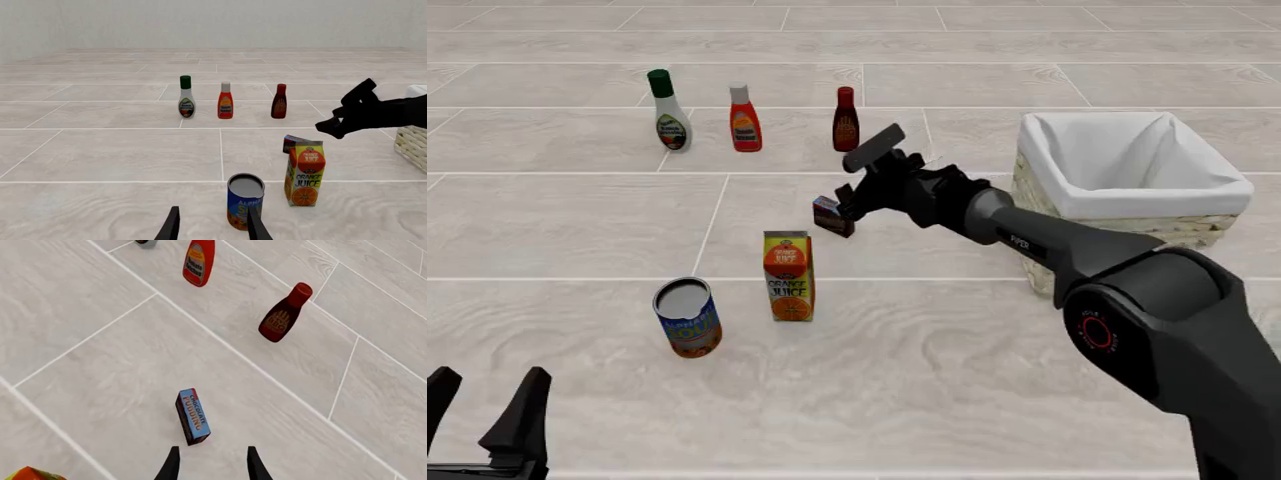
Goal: Pick the chocolate pudding and place it in the basket.
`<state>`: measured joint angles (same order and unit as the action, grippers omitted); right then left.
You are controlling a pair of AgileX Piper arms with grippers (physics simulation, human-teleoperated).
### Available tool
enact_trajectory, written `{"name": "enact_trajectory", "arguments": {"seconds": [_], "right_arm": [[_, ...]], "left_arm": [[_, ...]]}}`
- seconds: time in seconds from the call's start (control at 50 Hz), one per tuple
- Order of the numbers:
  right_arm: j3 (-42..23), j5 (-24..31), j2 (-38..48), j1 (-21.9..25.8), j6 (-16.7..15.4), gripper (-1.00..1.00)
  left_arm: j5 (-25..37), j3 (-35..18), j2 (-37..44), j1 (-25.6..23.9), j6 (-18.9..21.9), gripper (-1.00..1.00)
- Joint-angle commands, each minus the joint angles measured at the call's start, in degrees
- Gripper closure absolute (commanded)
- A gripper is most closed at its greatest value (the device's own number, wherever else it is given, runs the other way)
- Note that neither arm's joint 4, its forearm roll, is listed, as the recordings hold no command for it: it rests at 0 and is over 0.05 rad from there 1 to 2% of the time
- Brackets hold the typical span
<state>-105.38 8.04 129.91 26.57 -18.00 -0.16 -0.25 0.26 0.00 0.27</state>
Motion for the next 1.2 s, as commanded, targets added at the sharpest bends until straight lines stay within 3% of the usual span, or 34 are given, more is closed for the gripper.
{"name": "enact_trajectory", "arguments": {"seconds": [0.02,1.2], "right_arm": [[-3.70,2.41,2.48,0.31,-0.19,-1.00],[-24.97,12.32,17.45,-0.39,-0.83,-1.00]], "left_arm": [[0.00,0.05,-0.08,-0.02,0.01,-1.00],[0.15,-0.08,-0.11,-0.03,0.04,-1.00]]}}
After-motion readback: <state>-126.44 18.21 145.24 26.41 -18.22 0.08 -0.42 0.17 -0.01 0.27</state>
